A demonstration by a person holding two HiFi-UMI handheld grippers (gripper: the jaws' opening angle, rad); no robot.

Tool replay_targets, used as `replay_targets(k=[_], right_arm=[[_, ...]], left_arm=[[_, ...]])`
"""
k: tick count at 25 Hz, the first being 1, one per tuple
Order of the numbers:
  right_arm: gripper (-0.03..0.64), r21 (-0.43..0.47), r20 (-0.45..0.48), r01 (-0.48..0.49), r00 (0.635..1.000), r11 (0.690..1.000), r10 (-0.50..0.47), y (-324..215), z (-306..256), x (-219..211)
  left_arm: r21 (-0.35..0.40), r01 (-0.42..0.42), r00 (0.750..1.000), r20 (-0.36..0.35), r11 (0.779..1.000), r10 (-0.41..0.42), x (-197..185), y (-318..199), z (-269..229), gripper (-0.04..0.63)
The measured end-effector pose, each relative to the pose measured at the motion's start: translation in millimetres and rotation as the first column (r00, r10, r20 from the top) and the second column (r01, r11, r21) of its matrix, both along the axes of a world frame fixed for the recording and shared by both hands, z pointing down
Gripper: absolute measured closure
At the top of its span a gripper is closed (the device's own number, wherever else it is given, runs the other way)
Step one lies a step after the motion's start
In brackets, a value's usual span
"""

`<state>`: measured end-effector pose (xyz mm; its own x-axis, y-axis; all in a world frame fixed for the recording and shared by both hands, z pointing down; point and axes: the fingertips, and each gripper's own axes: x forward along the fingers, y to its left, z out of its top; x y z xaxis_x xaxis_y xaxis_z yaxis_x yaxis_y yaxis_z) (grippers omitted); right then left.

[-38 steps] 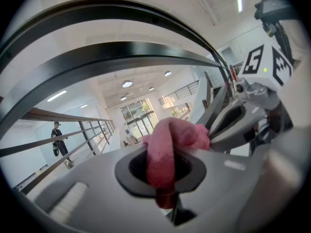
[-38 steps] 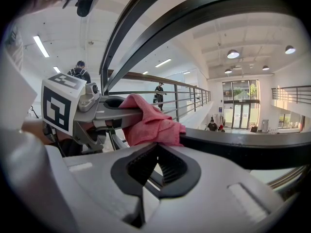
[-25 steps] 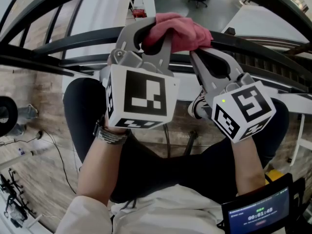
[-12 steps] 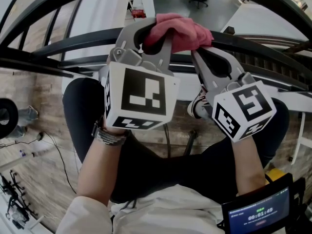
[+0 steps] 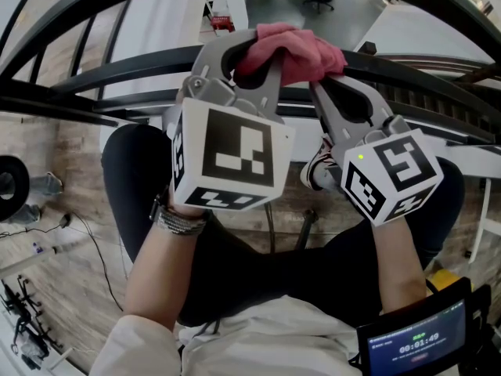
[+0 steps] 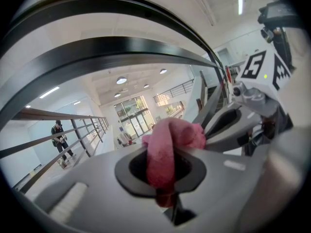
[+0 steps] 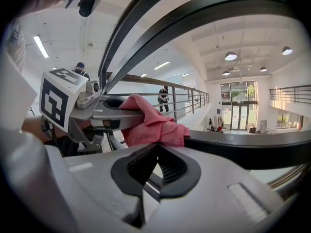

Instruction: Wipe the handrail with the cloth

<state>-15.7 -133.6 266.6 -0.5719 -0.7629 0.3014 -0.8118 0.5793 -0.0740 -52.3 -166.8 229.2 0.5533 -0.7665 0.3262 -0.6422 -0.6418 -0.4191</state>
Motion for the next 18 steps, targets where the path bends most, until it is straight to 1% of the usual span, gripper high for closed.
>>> replay_targets(k=[9,18], right_arm=[[0.615,0.004,0.009,-0.014,1.0,1.0,0.014,-0.9,-0.8,6.4],[0.615,0.001,0.006,-0.02,1.0,1.0,0.02,-1.6,0.5,9.5]], left_arm=[[-0.002,-0.015,1.0,0.004,1.0,0.015,5.8,0.9,0.7,0.568],[-0.039,-0.027,1.0,0.004,0.999,0.027,9.5,1.0,1.2,0.568]])
